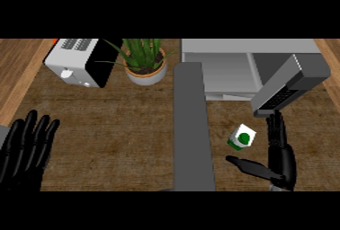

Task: Pick up the milk, place it into the microwave and close the microwave

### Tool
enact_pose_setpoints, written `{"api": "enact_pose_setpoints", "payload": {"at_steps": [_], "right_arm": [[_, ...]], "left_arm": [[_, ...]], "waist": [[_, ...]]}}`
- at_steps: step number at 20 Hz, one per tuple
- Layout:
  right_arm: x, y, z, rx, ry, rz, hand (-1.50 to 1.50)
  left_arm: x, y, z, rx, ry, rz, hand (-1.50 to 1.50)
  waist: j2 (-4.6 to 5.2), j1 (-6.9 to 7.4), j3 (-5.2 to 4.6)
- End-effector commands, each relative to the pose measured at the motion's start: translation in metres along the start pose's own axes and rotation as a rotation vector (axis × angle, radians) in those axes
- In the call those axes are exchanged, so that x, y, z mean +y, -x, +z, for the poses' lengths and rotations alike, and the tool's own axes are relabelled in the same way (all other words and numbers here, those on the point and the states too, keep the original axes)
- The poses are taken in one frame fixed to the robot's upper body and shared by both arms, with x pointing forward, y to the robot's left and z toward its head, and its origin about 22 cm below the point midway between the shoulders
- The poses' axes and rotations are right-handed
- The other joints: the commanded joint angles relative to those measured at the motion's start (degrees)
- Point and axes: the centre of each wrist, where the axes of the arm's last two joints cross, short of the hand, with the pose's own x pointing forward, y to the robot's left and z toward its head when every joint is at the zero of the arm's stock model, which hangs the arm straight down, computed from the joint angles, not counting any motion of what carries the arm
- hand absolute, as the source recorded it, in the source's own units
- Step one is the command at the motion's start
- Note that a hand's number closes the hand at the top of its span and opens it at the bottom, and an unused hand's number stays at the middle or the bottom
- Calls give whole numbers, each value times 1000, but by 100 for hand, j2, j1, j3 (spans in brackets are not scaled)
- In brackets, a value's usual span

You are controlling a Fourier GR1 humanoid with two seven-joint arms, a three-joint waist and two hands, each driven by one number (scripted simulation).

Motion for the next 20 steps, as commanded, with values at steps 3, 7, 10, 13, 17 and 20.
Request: {"api": "enact_pose_setpoints", "payload": {"at_steps": [3,7,10,13,17,20], "right_arm": [[4,54,8,36,1,-1,-150],[-17,58,6,20,18,-83,-150],[-18,63,7,27,20,-84,-150],[-5,83,-3,25,19,-76,-150],[-27,97,-14,56,16,-60,-150],[-17,102,-21,41,-17,-50,-150]], "left_arm": [[-12,-2,3,-3,13,8,-150],[-3,-5,0,3,-7,-4,-150],[-4,2,17,-6,2,1,-150],[-3,-8,11,6,-1,-19,-150],[-2,-1,11,7,4,-8,-150],[-6,-14,18,4,10,-15,-150]], "waist": [[7,29,4],[3,4,2],[-2,9,0],[4,25,2],[11,43,3],[23,103,9]]}}
